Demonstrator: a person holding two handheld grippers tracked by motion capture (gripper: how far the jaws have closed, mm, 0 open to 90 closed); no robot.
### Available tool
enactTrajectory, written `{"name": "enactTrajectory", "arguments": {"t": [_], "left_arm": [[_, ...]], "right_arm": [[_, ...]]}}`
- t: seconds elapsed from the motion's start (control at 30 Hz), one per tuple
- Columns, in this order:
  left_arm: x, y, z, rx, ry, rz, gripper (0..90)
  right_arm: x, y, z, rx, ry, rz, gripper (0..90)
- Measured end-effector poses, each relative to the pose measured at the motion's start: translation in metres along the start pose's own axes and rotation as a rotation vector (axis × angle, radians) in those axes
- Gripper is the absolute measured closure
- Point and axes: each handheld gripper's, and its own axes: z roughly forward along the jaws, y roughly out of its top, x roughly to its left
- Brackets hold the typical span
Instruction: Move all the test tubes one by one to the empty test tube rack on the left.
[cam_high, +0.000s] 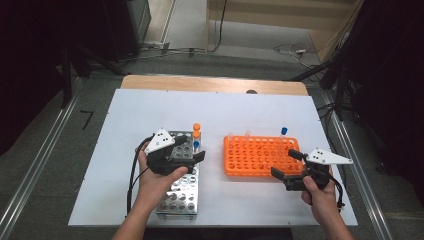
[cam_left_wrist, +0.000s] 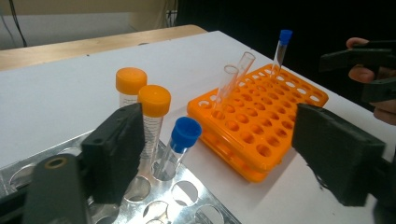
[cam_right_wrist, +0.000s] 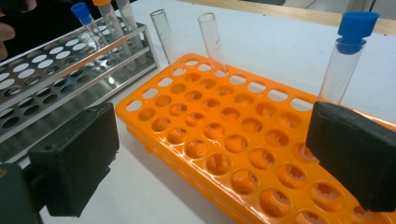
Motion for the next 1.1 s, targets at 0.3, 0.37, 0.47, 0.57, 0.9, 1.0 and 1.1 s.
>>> {"name": "enactTrajectory", "arguments": {"t": [0.3,0.37,0.47,0.57,0.9,1.0,1.1], "left_arm": [[-0.011,-0.002,-0.011,-0.012,-0.027,0.01,0.0],[-0.012,-0.002,-0.013,-0.023,-0.027,0.008,0.0],[-0.011,0.0,-0.017,-0.037,-0.032,0.003,0.0],[-0.011,0.0,-0.018,-0.042,-0.034,-0.004,0.0],[-0.01,0.0,-0.019,-0.034,-0.027,-0.004,0.0],[-0.011,-0.001,-0.018,-0.032,-0.029,-0.003,0.0],[-0.011,-0.001,-0.018,-0.03,-0.03,-0.001,0.0]], "right_arm": [[-0.014,0.004,0.007,0.009,-0.026,0.04,3.9],[-0.017,0.006,0.01,0.018,-0.037,0.04,3.9],[-0.022,0.01,0.014,0.025,-0.061,0.044,4.0],[-0.03,0.014,0.018,0.024,-0.088,0.063,6.3],[-0.048,0.021,0.038,0.051,-0.201,0.149,33.4],[-0.05,0.019,0.045,0.076,-0.217,0.173,41.3],[-0.05,0.017,0.052,0.097,-0.228,0.186,46.9]]}}
